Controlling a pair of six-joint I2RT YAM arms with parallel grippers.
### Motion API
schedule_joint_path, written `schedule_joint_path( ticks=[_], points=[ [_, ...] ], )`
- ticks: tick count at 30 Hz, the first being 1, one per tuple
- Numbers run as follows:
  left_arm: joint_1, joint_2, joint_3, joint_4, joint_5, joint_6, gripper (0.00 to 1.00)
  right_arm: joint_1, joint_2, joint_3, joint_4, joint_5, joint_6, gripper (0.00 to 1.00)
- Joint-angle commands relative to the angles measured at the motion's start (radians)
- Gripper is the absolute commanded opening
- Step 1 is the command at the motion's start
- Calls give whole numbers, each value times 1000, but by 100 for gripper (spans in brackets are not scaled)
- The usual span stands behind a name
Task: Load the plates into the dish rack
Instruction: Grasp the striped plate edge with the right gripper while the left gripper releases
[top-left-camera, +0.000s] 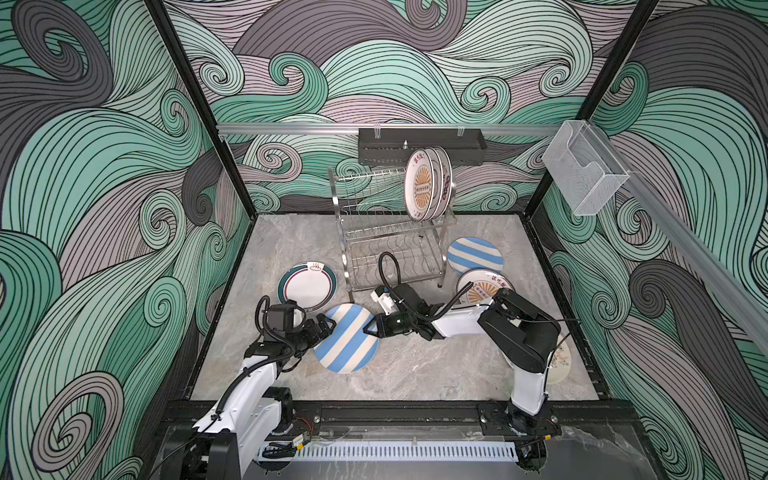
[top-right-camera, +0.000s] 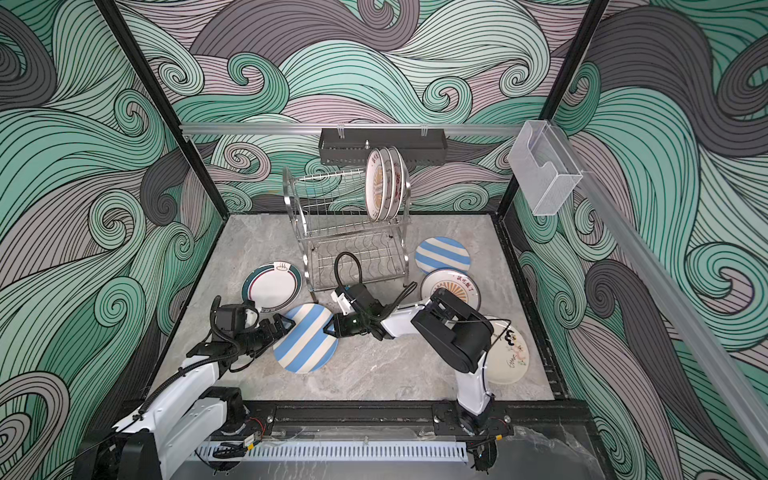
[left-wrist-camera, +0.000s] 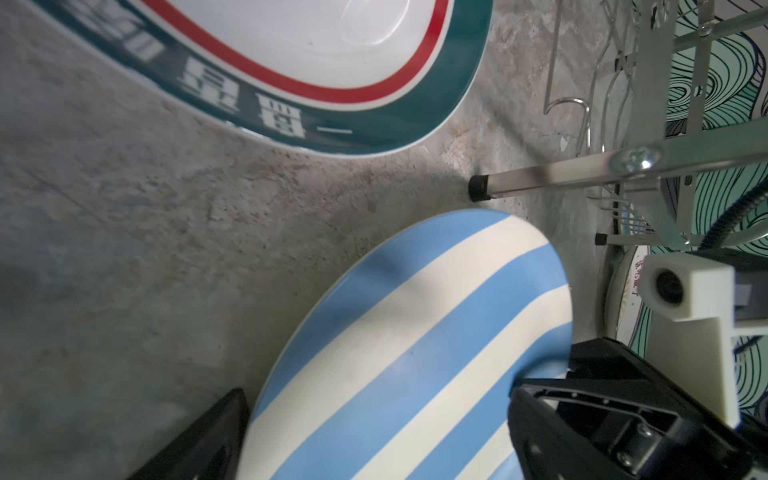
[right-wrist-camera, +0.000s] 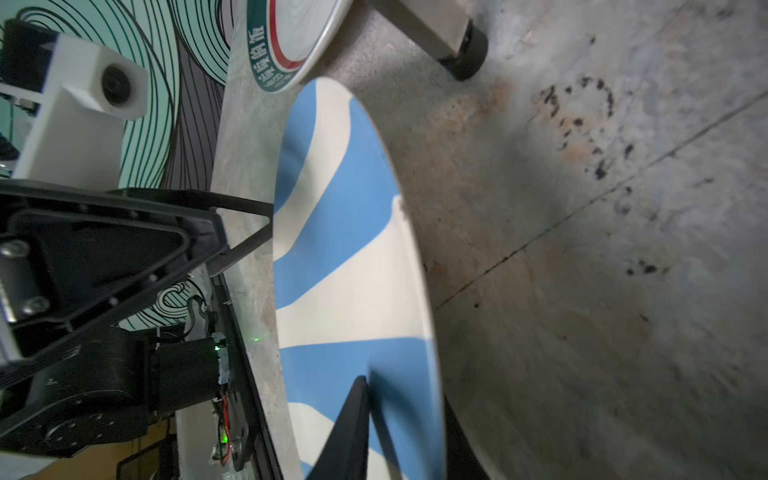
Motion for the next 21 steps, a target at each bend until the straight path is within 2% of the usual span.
schedule_joint_path(
  ticks=[1, 12, 16, 21],
  points=[
    [-13, 1, 11, 24, 45, 18, 99, 8, -47, -16, 3, 33, -18, 17],
    [-12, 0, 111, -89, -117, 0, 99, 6, -225, -81, -81, 101, -45, 1],
    [-12, 2, 156, -83, -159, 21, 98, 6, -360, -119, -168, 159, -78, 0],
    [-10, 46, 230, -99, -176, 52, 99, 6, -595, -117, -398, 265, -152, 0]
  ],
)
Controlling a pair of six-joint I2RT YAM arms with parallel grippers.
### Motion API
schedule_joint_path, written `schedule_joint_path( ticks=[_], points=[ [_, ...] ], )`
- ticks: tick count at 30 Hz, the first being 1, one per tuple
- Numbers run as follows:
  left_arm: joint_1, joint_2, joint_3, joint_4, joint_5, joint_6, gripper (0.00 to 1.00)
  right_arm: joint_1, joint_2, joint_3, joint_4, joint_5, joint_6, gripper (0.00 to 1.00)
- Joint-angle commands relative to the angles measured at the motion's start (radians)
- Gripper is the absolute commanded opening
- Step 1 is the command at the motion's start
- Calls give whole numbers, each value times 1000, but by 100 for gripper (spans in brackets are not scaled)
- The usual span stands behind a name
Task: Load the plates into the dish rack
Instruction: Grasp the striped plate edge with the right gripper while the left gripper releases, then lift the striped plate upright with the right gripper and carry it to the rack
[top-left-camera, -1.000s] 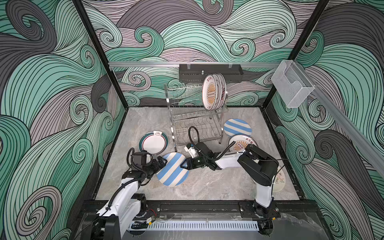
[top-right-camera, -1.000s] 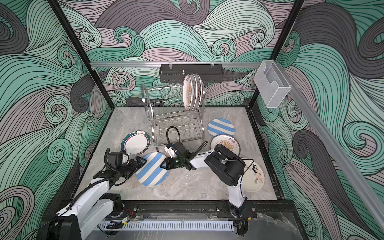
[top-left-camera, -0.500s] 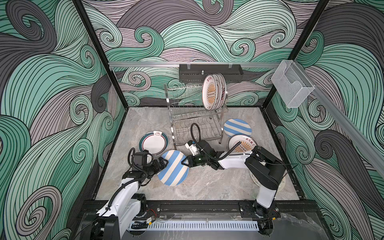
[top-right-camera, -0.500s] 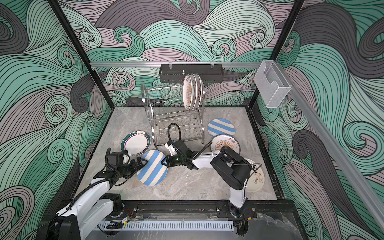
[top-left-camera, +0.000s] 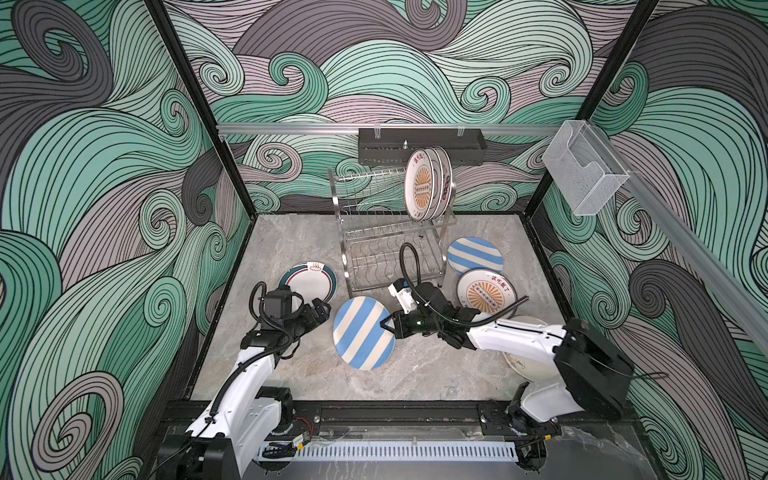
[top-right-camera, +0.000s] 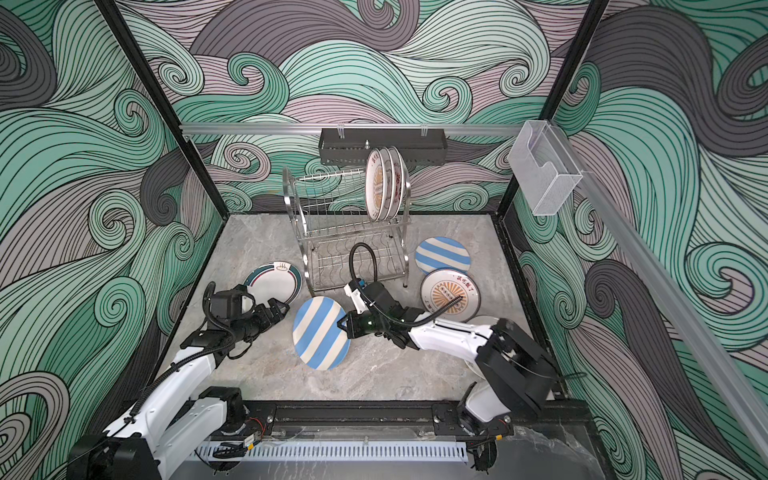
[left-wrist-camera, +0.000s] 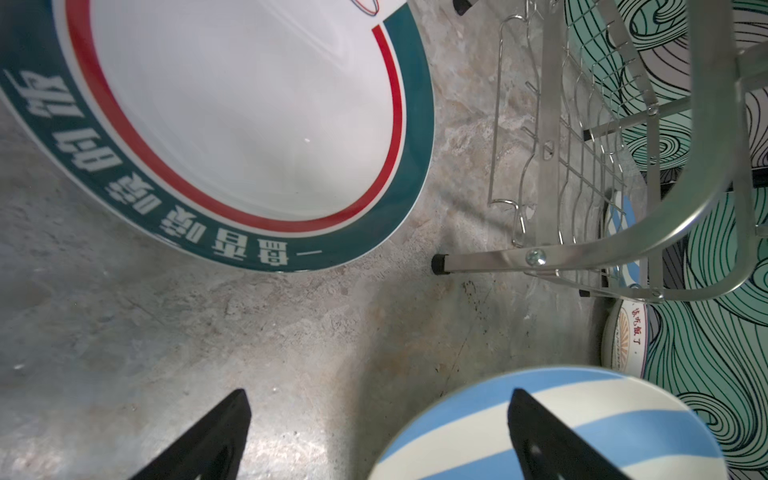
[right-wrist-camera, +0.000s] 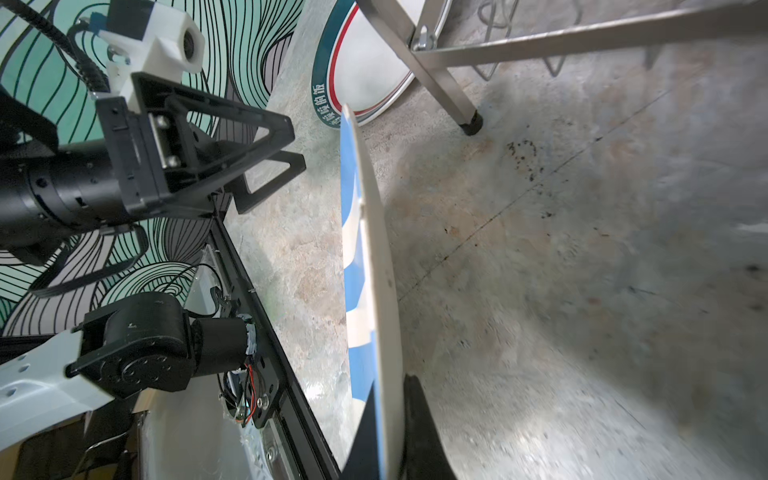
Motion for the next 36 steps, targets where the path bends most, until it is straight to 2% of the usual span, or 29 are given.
schedule_joint_path(
  ticks=[1, 6, 11, 17, 23, 28, 31, 36],
  points=[
    [-4, 41, 79, -49, -36, 32, 99, -1, -172, 27, -193, 124, -88, 0],
    [-5, 90, 148, -99, -6, 70, 99, -7, -362, 203, -553, 315, -222, 0],
    [-5, 94, 129, -58, 20, 64, 99, -22, -379, 445, -747, 437, -339, 0],
    [-5, 78, 118, -53, 39, 90, 99, -24, -309, 709, -807, 540, -422, 0],
    [-5, 71, 109, -25, 90, 95, 99, -24, -178, 977, -823, 607, -475, 0],
    [-6, 8, 107, -38, 65, 110, 99, -22, -38, 1246, -868, 679, -510, 0],
    [-5, 1, 83, -7, 54, 112, 99, -22, 39, 1333, -867, 773, -557, 0],
    [-7, 11, 84, -14, 86, 107, 99, -23, 154, 1440, -869, 840, -586, 0]
  ],
)
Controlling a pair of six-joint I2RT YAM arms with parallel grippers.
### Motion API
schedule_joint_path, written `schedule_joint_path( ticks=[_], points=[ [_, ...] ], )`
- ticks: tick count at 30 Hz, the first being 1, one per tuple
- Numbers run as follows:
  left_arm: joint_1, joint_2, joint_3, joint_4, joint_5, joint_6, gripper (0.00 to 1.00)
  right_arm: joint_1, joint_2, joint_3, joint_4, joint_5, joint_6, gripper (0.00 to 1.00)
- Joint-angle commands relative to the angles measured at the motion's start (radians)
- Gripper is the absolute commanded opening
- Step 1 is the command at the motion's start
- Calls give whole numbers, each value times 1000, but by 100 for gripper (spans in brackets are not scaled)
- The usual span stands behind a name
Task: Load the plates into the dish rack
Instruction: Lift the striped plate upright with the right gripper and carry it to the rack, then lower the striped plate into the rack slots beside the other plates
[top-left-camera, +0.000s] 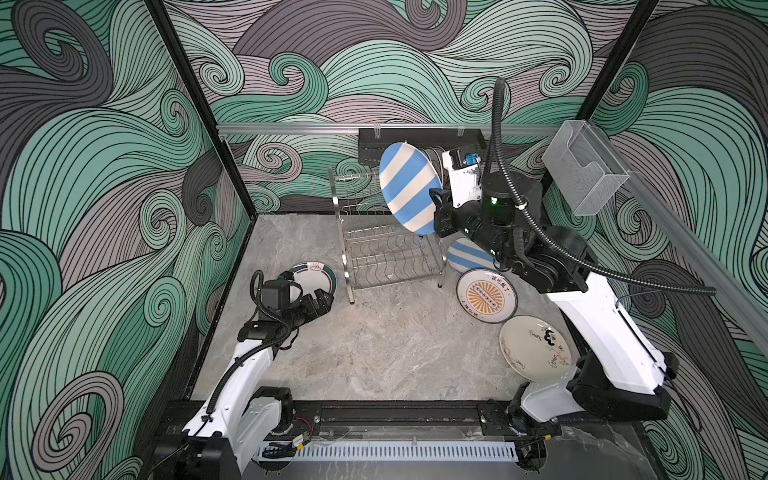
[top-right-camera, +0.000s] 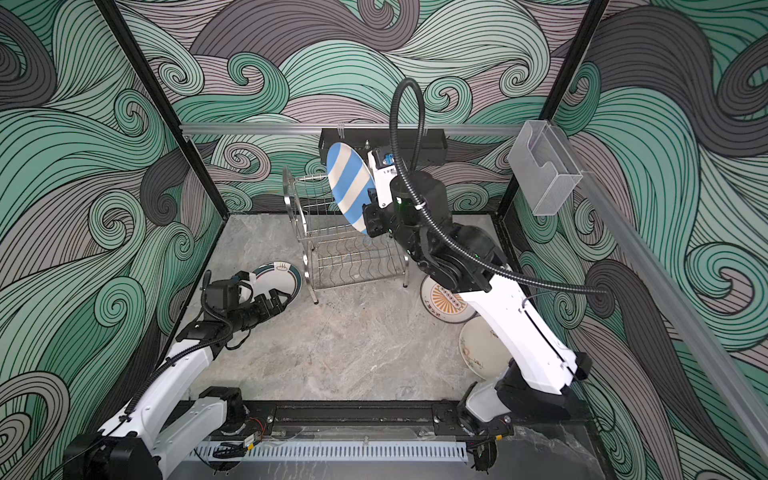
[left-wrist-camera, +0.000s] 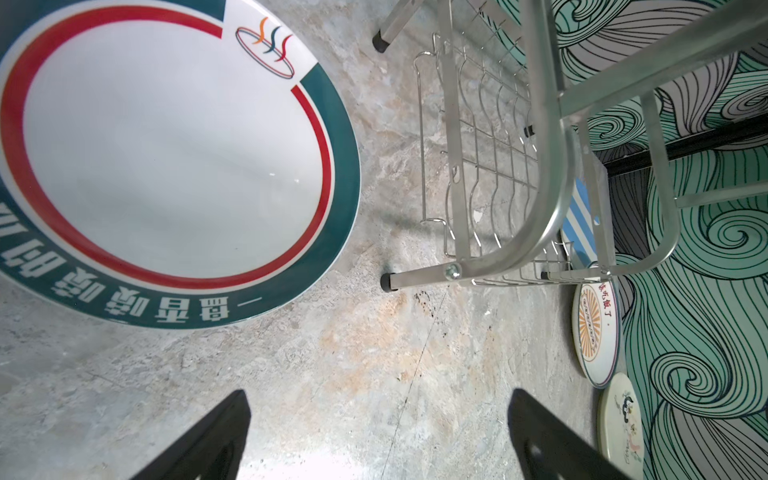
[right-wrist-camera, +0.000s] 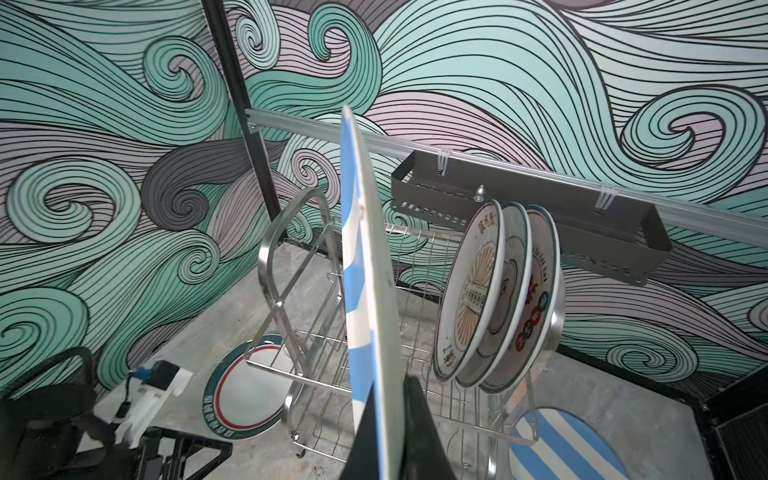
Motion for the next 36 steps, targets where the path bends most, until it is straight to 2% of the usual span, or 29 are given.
schedule_joint_path(
  ticks=[1, 5, 10, 22, 28, 36],
  points=[
    [-7, 3, 5, 4, 20, 11, 99, -4, 72, 68, 15, 108, -41, 0],
    [-7, 16, 6, 10, 26, 11, 99, -23, 153, 133, 75, 188, -74, 0],
    [-7, 47, 14, 10, 40, 13, 99, -71, 251, 219, 114, 178, -75, 0],
    [-7, 83, 20, 12, 32, 24, 99, -159, 307, 185, 162, 131, -12, 0],
    [-7, 93, 17, 15, 26, 25, 99, -186, 331, 178, 161, 57, 64, 0],
    [-7, 98, 12, 21, 20, 27, 99, -189, 359, 176, 162, 93, 77, 0]
  ],
)
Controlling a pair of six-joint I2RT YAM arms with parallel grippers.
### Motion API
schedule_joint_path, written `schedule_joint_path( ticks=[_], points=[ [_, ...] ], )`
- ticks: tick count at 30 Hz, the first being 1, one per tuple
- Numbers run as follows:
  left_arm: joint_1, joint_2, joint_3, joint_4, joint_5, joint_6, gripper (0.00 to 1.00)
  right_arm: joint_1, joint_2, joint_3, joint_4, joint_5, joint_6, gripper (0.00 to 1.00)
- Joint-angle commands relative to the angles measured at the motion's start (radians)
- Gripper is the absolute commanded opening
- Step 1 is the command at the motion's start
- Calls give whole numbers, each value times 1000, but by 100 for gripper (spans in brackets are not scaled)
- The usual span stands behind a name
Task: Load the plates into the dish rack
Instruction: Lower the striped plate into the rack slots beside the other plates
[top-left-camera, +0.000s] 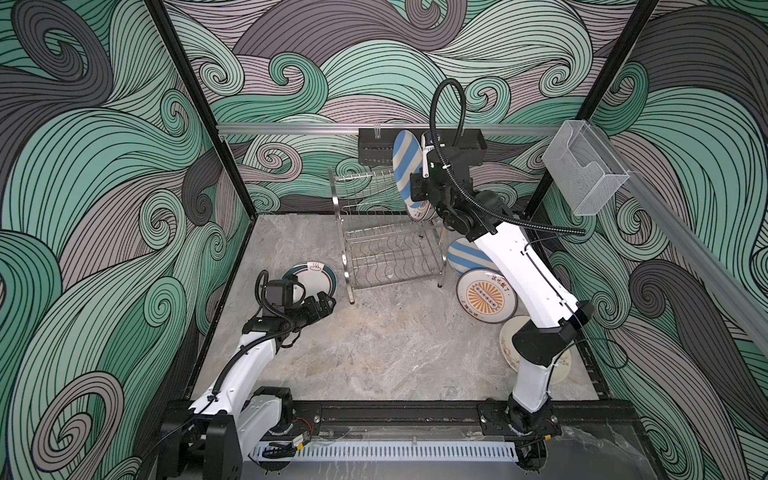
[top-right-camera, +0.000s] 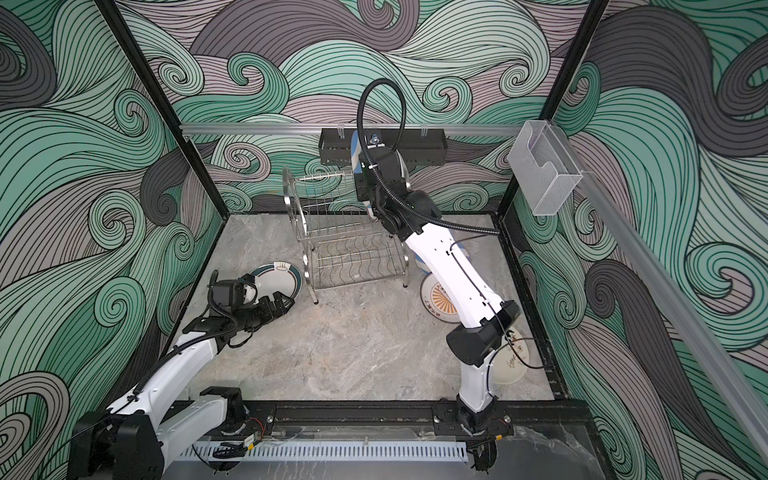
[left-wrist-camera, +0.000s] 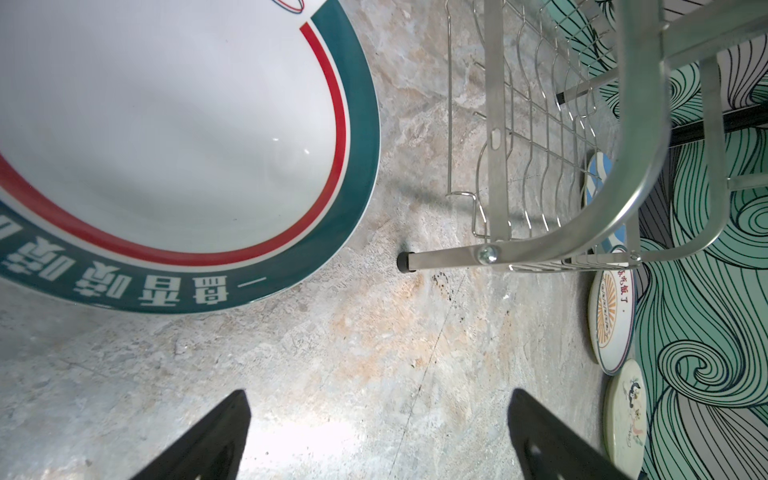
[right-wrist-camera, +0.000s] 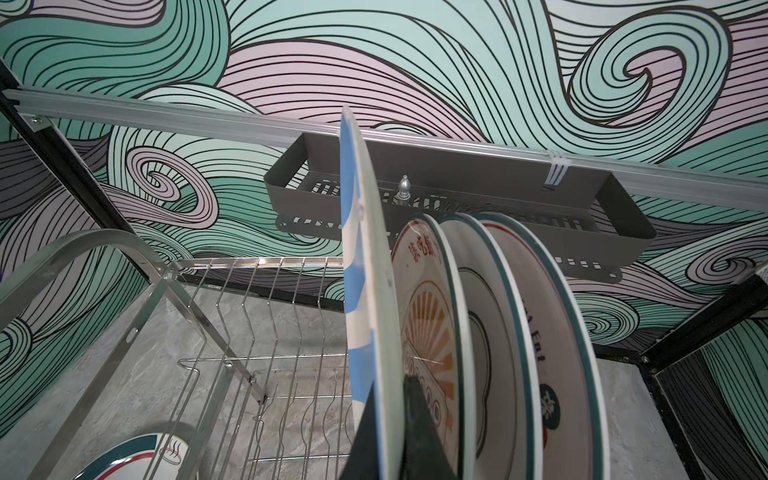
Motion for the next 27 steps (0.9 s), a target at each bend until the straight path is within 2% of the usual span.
schedule_joint_path(
  ticks=[1, 12, 26, 27],
  points=[
    [-7, 9, 14, 16, -5, 17, 99, -5, 3, -7, 55, 30, 27, 0],
    [-15, 10, 16, 4, -12, 22, 99, -9, 9, -41, 66, 81, 33, 0],
    [-21, 10, 18, 0, -15, 24, 99, -11, 6, -100, 77, 60, 70, 0],
    [-21, 10, 18, 1, -16, 24, 99, -10, 3, -109, 79, 54, 70, 4]
  ],
)
